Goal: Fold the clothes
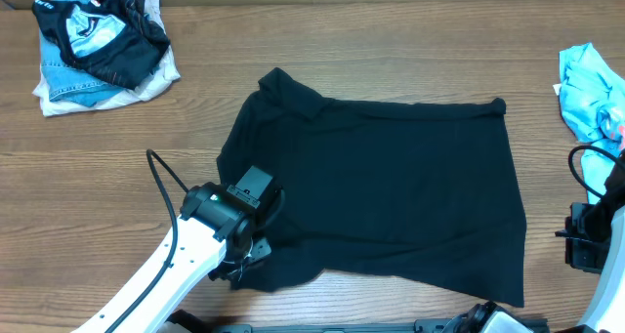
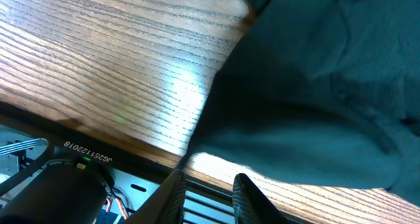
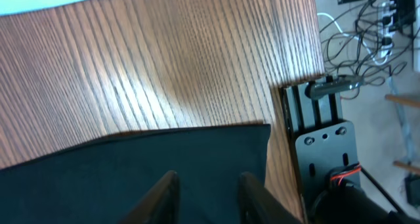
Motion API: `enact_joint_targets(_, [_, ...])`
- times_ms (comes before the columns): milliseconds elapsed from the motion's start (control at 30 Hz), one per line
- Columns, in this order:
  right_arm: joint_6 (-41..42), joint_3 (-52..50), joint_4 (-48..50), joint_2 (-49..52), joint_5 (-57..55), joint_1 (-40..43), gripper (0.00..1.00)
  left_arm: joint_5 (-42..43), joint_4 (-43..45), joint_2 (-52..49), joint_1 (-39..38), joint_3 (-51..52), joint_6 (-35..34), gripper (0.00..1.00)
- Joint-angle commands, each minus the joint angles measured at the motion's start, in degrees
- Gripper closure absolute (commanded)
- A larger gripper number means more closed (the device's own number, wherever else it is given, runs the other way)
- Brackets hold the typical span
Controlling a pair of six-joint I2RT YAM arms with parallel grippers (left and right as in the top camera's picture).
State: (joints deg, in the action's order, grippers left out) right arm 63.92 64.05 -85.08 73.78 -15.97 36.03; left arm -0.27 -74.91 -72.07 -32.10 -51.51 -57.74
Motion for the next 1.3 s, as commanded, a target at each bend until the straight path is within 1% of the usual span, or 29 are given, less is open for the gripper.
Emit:
enact_joint_targets(0, [-1.6,-0.4,0.4,-0.9,-0.9,0.4,0.62,-1.2,0.2,-0.3,0.3,0.4,-0.4,0.57])
enact_joint_targets(33, [-2.2,-0.4,0.8,-0.9,-0.9,0.4,0.6,-1.2,0.4,-0.3,0.3,0.4,0.2,0.51])
enact_joint_targets(67, [-3.4,-0.4,1.3,-0.9,-0.5,0.4,0.55,-1.2,0.7,-0.3,0.3,0.4,1.1,0.45])
enact_joint_targets(133, [-4.4,-0.4,1.6,-0.9,0.2,0.4,0.52,-1.1,0.7,-0.3,0.3,0.4,1.4,0.23])
enact_joint_targets(167, [-4.4,-0.4,1.7,-0.9,0.6,0.4,0.51,-1.2,0.7,-0.3,0.3,0.4,1.6,0.2])
enact_joint_targets(233, [-5.0,-0.4,2.2,-0.9,1.3,0.3,0.47,-1.3,1.2,-0.3,0.3,0.4,2.7,0.16])
enact_joint_targets(267, [-6.9,-0.4,3.1,-0.8,2.2,0.3,0.47,-1.6,1.8,-0.3,0.3,0.4,3.7,0.13])
enact_joint_targets(333, [-11.8,-0.4,5.4,-0.8,5.5,0.3,0.45,-1.8,4.3,-0.3,0.3,0.4,5.8,0.12])
enact_joint_targets(367, [-15.9,-0.4,7.1,-0.8,8.3,0.3,0.42,-1.7,6.1,-0.3,0.3,0.3,7.8,0.13])
enact_joint_targets(400, [-20.4,-0.4,9.0,-0.8,11.3,0.3,0.38,-1.6,7.6,-0.3,0.3,0.3,9.2,0.14])
enact_joint_targets(433, [-24.5,-0.4,10.8,-0.8,14.3,0.3,0.3,-1.6,9.6,-0.3,0.4,0.1,11.0,0.16])
enact_joint_targets(500, [-30.5,-0.4,14.1,-0.8,18.9,0.3,0.22,-1.1,13.7,-0.3,0.4,-0.3,15.0,0.18])
enact_joint_targets(567, [-34.1,-0.4,16.5,-0.8,23.0,0.3,0.19,-0.6,17.9,-0.3,0.5,-0.8,18.0,0.22])
enact_joint_targets(600, [-34.4,-0.4,17.2,-0.8,24.2,0.3,0.19,-0.2,19.8,-0.3,0.7,-1.0,19.2,0.25])
enact_joint_targets(633, [-34.4,-0.4,17.9,-0.7,25.4,0.3,0.2,-0.1,22.1,-0.3,1.1,-1.1,20.5,0.3])
enact_joint_targets(667, [-34.4,-0.4,18.5,-0.7,26.4,0.3,0.21,-0.1,24.5,-0.4,1.5,-1.2,21.1,0.34])
enact_joint_targets(700, [-34.4,-0.4,19.6,-0.3,27.2,-0.2,0.3,-0.2,28.0,-0.8,2.4,-1.2,21.7,0.48])
enact_joint_targets(767, [-34.4,-0.4,20.5,0.5,27.2,-1.4,0.47,-0.2,32.1,-1.9,4.2,-1.2,21.8,0.72])
enact_joint_targets(800, [-34.4,-0.4,20.5,0.9,27.2,-2.0,0.52,-0.2,33.5,-2.5,5.2,-1.2,21.8,0.8])
enact_joint_targets(867, [-34.4,-0.4,20.6,2.3,27.2,-3.8,0.59,0.1,36.4,-4.6,7.3,-1.2,21.8,0.84])
enact_joint_targets(933, [-34.4,-0.4,21.6,4.9,27.1,-7.1,0.66,2.1,40.9,-9.0,10.8,-1.2,23.7,0.88])
enact_joint_targets(1000, [-34.4,-0.4,22.7,6.7,27.0,-9.1,0.77,3.1,44.1,-12.1,12.5,-1.2,25.9,0.9])
enact_joint_targets(1033, [-34.4,-0.4,23.6,8.1,27.0,-10.4,0.85,3.1,45.7,-13.7,13.4,-1.3,26.4,0.91])
enact_joint_targets(1100, [-34.4,-0.4,24.9,10.1,27.0,-12.2,0.95,3.1,47.3,-16.0,14.6,-1.9,27.1,0.92])
enact_joint_targets(1133, [-34.4,-0.4,25.6,11.0,27.0,-13.0,0.96,3.1,47.9,-17.3,15.4,-2.6,27.8,0.93])
enact_joint_targets(1267, [-34.4,-0.4,28.4,15.0,27.0,-15.8,0.96,3.1,48.0,-21.4,17.4,-5.2,28.2,0.95])
